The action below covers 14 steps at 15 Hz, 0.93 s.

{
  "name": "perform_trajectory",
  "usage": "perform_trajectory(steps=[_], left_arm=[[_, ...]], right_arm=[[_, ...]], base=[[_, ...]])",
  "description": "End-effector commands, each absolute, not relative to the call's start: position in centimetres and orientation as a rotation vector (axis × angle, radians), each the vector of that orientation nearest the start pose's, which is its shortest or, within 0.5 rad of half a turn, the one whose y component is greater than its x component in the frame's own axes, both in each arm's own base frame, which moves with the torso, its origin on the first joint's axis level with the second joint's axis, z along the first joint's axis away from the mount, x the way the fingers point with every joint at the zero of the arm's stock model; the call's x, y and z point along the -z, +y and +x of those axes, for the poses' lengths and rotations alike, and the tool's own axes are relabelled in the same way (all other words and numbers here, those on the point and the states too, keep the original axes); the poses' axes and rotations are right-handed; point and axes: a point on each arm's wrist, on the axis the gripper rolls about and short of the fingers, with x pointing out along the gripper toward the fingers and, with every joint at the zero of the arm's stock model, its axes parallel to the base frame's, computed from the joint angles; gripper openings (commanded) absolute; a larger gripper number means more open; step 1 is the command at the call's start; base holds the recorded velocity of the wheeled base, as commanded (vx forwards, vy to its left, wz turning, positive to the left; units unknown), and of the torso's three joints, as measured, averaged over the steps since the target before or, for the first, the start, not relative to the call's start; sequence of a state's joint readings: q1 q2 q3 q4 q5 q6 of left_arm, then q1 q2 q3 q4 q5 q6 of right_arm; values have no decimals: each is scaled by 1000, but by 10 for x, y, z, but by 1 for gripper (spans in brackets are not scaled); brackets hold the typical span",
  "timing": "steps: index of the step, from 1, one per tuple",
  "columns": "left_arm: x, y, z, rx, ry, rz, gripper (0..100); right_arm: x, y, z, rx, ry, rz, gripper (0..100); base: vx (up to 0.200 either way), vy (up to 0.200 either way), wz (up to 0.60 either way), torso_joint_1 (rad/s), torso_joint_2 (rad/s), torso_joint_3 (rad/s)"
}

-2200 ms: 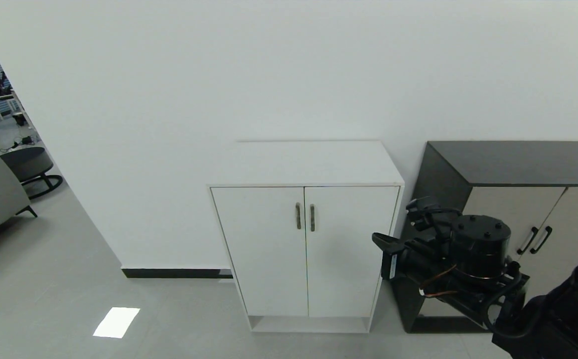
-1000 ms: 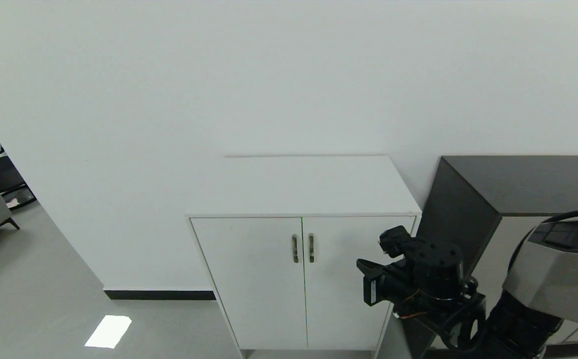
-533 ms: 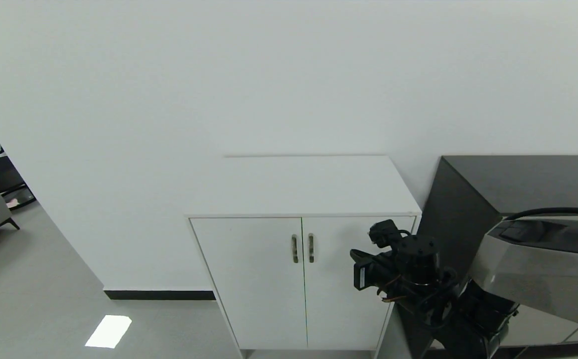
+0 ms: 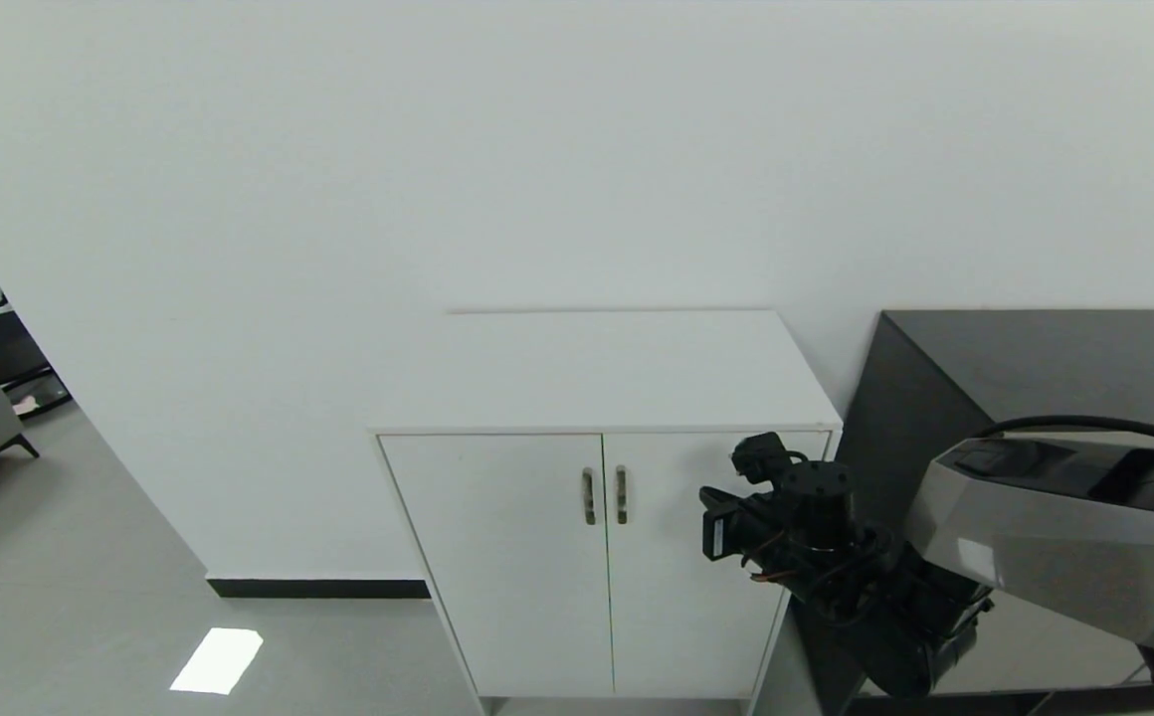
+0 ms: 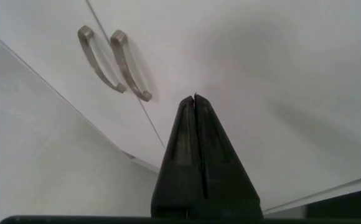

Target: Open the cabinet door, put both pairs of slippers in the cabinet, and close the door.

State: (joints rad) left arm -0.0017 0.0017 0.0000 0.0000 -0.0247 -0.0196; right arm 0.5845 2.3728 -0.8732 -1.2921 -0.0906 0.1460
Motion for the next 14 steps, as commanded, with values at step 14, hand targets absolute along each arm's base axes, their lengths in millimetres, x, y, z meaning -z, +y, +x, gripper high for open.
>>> perform_trajectory(steps=[14], left_arm=[[-76,0,-23,25,2,-20,0]], right_arm=[[-107,76,165,-262,196,-239,0]], base=[[0,0,0,0,0,0]])
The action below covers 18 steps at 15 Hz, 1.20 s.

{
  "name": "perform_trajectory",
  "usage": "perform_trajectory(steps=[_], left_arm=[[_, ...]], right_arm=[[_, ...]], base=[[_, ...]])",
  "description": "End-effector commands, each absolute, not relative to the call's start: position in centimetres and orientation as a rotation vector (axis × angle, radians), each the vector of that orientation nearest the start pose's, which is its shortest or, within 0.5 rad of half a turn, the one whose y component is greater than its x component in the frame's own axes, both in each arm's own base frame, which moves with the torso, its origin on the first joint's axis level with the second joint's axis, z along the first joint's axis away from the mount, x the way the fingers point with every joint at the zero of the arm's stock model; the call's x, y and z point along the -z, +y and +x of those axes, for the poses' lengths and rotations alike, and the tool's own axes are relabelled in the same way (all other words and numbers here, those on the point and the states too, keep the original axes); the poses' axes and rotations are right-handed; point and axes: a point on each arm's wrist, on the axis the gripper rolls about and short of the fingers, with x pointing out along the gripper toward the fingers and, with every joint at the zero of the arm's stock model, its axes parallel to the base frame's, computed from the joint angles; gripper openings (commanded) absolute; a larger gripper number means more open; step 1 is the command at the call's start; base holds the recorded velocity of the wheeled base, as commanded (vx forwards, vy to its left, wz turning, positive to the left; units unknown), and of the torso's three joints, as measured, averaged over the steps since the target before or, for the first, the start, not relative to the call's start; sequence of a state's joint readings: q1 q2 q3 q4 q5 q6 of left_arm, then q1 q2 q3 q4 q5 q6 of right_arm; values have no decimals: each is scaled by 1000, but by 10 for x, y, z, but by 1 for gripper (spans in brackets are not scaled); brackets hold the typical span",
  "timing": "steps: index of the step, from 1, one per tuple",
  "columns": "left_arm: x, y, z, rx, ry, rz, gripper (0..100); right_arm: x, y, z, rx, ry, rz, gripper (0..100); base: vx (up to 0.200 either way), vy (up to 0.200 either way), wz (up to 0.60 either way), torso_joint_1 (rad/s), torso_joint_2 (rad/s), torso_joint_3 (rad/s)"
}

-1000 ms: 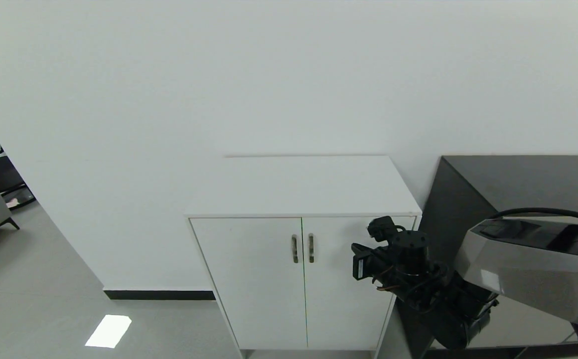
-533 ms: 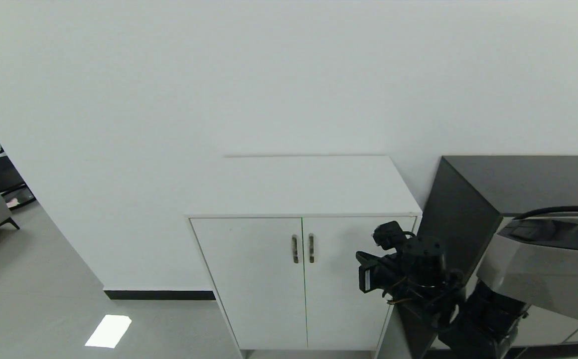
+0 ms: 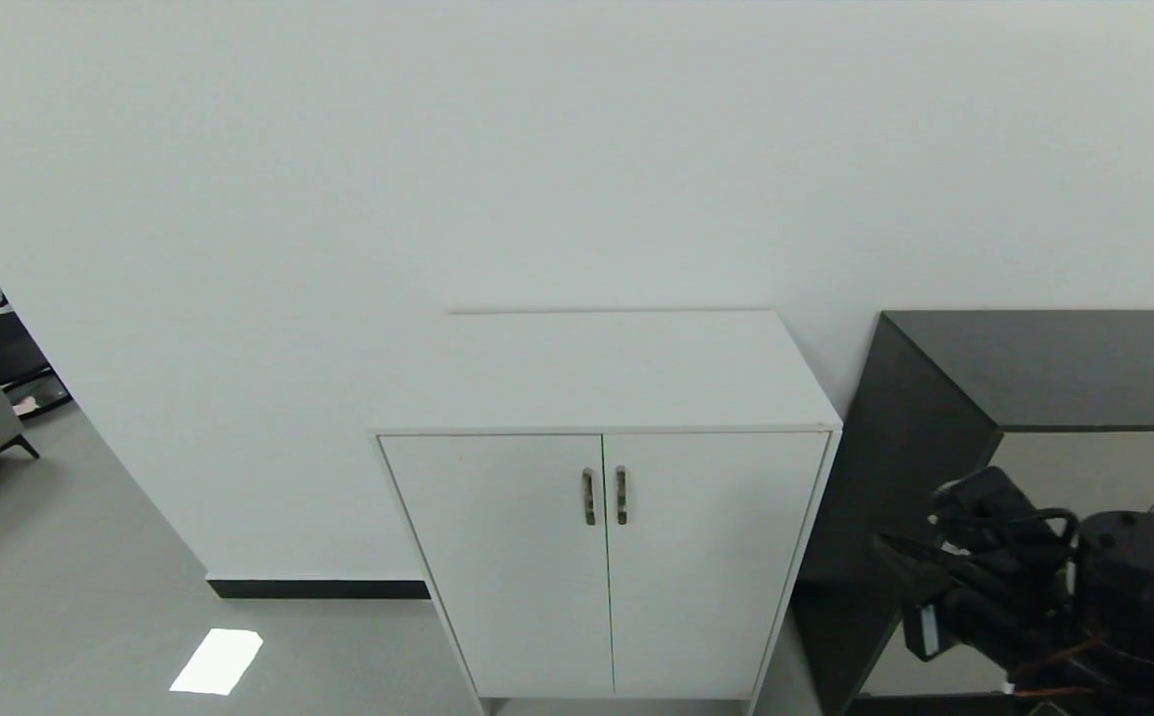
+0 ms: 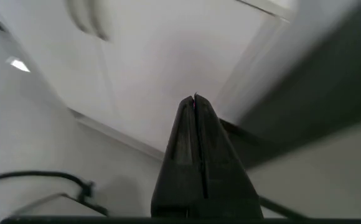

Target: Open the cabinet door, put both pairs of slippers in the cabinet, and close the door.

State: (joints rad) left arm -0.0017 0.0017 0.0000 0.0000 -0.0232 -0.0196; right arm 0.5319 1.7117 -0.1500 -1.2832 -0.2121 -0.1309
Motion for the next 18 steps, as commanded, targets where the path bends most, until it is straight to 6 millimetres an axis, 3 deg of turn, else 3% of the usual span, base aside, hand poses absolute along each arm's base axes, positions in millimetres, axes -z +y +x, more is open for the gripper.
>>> perform_trajectory(steps=[1,6,10,18], left_arm=[[-76,0,-23,25,3,-20,0],[-76,0,-23,25,3,-20,0],[-76,0,-23,25,3,-20,0],[-76,0,-23,25,3,-20,0]], right_arm=[[-107,65,155,-228,199,-248,0],[-117,36,114,-169,248,-260,0],[-106,18,69,-222,372,-256,0],[-85,9,30,-312,470,-225,0]], base=[[0,0,0,0,0,0],[0,0,0,0,0,0],[0,0,0,0,0,0],[0,0,0,0,0,0]])
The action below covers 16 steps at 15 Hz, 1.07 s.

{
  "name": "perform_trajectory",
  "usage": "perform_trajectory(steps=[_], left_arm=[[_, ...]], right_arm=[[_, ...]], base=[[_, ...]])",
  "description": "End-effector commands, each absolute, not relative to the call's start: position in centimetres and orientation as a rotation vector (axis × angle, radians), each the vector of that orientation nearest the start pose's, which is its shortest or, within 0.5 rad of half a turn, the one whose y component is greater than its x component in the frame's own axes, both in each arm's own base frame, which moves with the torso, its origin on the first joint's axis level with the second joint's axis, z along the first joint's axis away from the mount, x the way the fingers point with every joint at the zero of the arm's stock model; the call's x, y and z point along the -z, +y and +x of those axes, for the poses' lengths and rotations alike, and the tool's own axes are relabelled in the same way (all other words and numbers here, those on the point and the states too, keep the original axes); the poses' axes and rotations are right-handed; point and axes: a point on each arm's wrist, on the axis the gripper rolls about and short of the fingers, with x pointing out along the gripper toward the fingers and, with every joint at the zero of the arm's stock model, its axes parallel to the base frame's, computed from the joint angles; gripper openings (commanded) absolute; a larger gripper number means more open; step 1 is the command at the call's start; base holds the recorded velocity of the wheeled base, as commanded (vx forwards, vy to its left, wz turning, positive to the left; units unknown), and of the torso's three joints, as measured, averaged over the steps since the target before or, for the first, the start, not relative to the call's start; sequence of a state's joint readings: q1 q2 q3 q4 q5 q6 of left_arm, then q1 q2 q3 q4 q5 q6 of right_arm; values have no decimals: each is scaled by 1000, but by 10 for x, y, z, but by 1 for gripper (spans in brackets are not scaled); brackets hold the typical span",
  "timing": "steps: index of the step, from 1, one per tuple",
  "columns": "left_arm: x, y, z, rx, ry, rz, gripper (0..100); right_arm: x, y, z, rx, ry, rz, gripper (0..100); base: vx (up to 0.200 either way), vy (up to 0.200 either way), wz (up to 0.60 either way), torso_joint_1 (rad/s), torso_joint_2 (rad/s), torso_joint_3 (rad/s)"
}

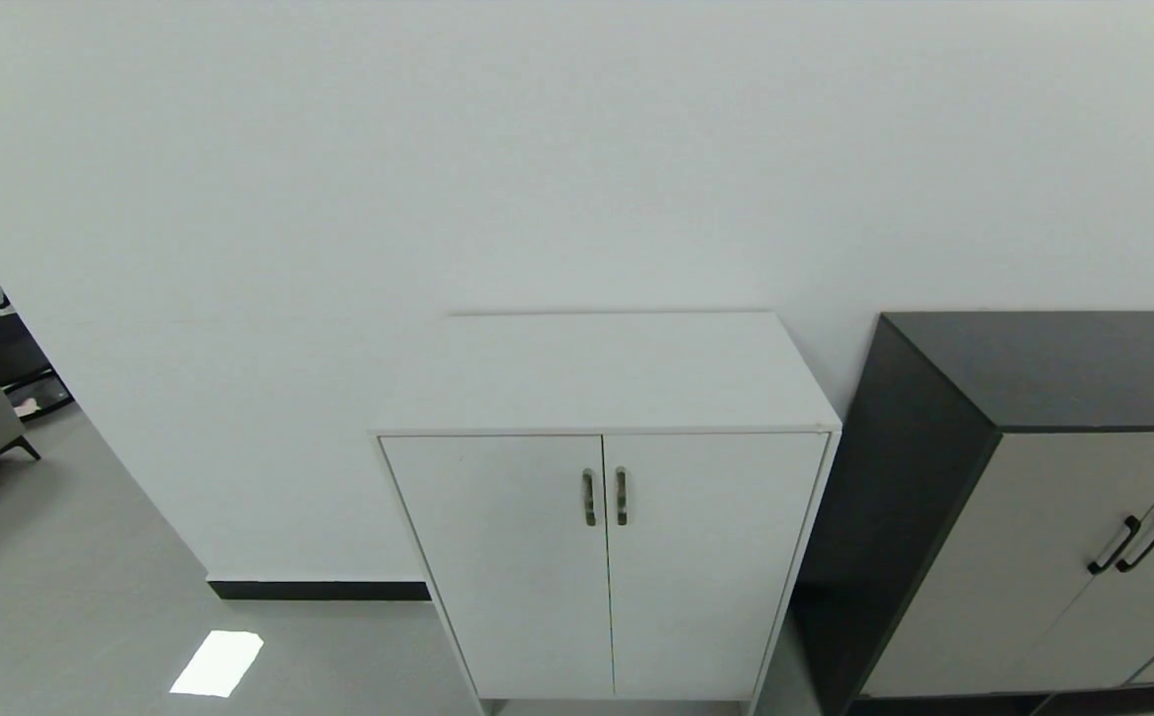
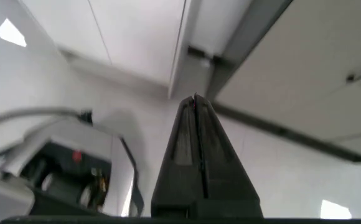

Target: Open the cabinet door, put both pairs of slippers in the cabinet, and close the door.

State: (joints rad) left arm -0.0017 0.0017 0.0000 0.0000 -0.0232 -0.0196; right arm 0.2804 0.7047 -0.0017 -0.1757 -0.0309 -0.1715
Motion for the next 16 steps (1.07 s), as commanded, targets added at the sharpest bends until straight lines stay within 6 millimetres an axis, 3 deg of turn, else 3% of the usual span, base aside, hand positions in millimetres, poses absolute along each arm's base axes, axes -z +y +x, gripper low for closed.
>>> perform_trajectory(steps=[1,10,16], left_arm=[[-76,0,-23,25,3,-20,0],[-76,0,-23,25,3,-20,0],[-76,0,-23,25,3,-20,0]], right_arm=[[-84,8,28,-323,474,-224,0],[-78,7,15,-425,484,-123,0],[-79,3,7,-292,376,-42,0]], base=[[0,0,0,0,0,0],[0,0,0,0,0,0],[0,0,0,0,0,0]])
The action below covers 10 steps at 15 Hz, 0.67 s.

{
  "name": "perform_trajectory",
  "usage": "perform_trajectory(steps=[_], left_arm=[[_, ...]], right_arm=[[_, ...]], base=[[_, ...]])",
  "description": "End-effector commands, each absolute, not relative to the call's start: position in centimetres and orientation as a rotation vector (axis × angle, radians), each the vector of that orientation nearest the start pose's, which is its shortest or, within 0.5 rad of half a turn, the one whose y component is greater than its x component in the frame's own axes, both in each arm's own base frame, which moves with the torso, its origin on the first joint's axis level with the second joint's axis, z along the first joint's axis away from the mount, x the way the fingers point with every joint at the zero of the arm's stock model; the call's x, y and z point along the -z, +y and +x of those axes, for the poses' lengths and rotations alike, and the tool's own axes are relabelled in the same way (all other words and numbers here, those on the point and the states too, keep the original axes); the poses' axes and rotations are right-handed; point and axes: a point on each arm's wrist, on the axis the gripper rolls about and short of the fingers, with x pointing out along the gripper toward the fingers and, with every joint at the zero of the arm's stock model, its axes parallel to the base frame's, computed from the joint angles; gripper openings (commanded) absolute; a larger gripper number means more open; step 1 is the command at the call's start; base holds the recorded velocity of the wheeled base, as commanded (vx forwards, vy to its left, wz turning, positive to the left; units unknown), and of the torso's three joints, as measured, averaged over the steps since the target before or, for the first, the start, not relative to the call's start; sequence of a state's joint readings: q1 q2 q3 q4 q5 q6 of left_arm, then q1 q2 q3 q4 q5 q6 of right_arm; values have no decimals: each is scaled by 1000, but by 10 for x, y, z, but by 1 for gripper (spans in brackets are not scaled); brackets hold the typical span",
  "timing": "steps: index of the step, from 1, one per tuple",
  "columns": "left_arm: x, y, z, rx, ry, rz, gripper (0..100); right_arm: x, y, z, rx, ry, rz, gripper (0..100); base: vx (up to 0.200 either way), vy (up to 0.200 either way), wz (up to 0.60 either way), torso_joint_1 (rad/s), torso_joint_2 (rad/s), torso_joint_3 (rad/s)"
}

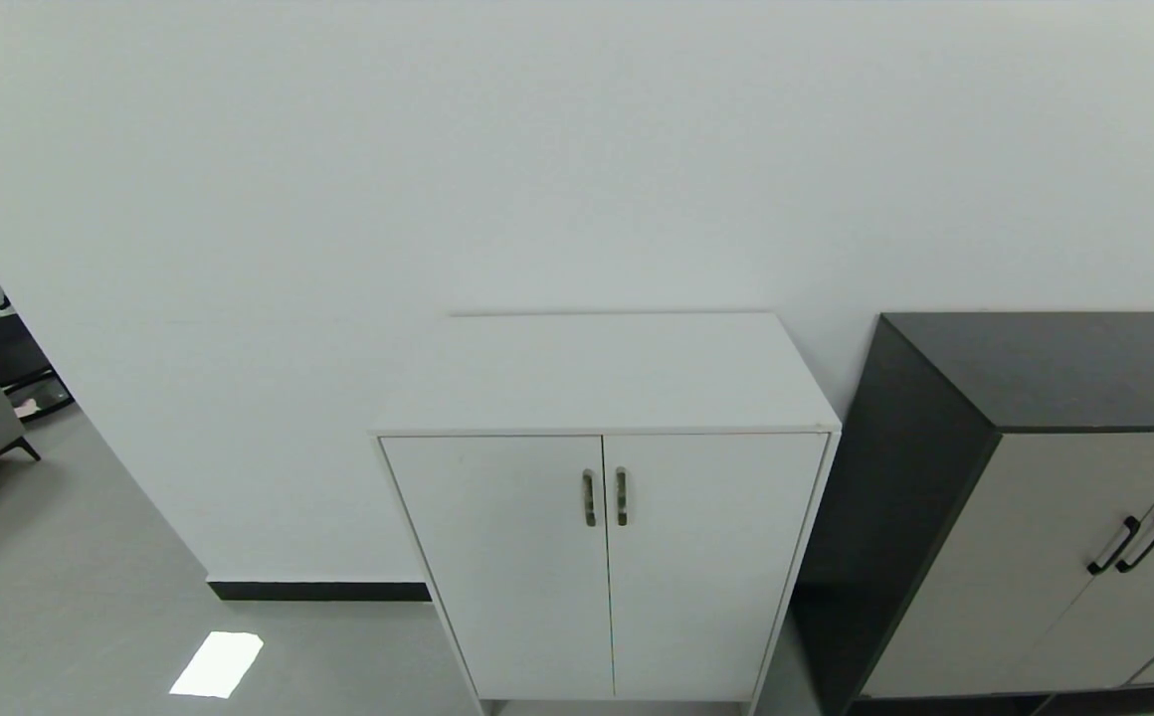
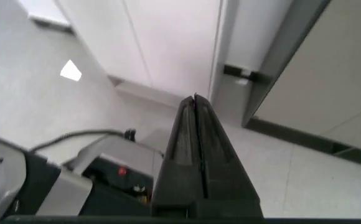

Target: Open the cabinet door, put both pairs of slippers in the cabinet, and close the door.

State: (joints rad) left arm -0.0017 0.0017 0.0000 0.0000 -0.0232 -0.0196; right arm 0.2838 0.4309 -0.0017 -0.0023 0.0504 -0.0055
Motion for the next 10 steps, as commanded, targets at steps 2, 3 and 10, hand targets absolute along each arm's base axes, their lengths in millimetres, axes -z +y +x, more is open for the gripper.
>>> perform_trajectory(steps=[2,3,10], left_arm=[[-76,0,-23,25,3,-20,0],[-76,0,-23,25,3,-20,0],[-76,0,-23,25,2,-20,0]], right_arm=[[-80,2,3,-249,325,-29,0],[-80,1,1,-227,306,-25,0],[-79,1,-11,-85,149,-4,0]], base=[[0,0,0,0,0,0],[0,0,0,0,0,0],[0,0,0,0,0,0]])
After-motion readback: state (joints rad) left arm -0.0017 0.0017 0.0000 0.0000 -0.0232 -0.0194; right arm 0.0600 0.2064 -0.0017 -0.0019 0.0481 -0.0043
